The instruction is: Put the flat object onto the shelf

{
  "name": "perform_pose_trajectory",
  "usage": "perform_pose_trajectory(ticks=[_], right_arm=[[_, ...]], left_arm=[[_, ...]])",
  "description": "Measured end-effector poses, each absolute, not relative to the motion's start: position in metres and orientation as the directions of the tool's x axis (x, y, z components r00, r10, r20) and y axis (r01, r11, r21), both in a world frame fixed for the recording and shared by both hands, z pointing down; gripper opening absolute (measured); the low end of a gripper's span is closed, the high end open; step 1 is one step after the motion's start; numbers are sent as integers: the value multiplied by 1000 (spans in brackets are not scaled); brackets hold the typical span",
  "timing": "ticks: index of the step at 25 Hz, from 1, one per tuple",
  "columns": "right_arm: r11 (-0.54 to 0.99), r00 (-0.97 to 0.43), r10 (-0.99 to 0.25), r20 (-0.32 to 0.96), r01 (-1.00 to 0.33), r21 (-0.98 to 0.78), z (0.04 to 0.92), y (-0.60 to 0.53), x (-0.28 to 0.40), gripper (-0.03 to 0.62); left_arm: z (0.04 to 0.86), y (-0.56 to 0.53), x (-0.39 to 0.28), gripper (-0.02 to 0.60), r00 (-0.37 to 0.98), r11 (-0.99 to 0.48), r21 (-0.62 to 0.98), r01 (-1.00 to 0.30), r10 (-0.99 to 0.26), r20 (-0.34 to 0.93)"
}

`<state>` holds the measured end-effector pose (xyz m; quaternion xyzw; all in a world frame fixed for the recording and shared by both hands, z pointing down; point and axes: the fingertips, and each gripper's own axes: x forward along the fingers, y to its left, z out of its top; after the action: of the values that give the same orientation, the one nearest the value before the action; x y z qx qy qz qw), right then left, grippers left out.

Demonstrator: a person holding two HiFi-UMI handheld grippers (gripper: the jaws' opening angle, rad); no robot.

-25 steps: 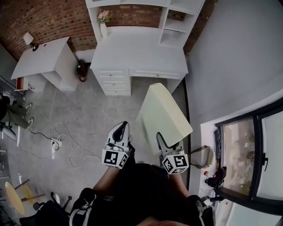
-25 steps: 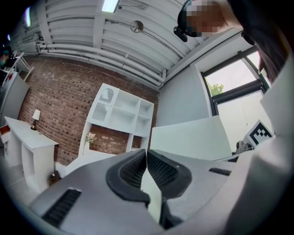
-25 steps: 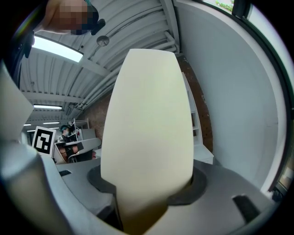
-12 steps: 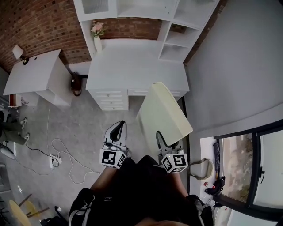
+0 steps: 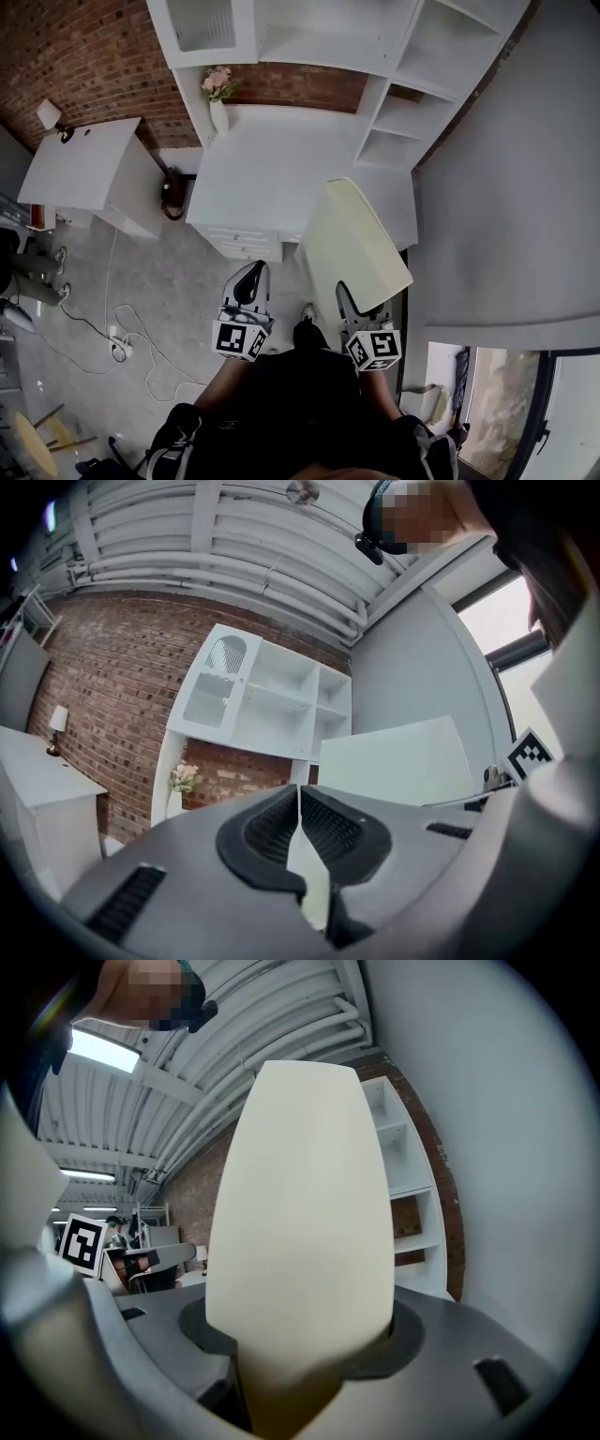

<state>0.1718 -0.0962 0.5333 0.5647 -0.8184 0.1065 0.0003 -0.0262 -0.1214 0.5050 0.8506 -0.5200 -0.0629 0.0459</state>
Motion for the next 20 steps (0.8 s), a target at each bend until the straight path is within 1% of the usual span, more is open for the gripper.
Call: perform_pose_trajectory(ticks=[3, 7, 11, 16, 20], right_arm=[[384, -404, -910, 98, -907, -174, 524, -146, 189, 285], [425, -435, -897, 77, -898, -115, 506, -202, 211, 285], [419, -423, -904, 54, -905, -69, 491, -241, 216, 285], [388, -388, -921, 48, -922, -8, 479, -283, 206, 284], [363, -362, -932, 29, -927, 97, 455, -308, 193, 284]], left_arm=[[491, -161, -10, 17, 423, -430, 132, -893, -903, -75], [477, -199, 6, 17, 387, -397, 137, -907, -917, -94], [476, -241, 4, 17, 379, -387, 136, -912, -922, -82], [472, -293, -9, 17, 403, -414, 131, -901, -910, -103], [468, -330, -21, 17, 423, -436, 140, -889, -899, -111]])
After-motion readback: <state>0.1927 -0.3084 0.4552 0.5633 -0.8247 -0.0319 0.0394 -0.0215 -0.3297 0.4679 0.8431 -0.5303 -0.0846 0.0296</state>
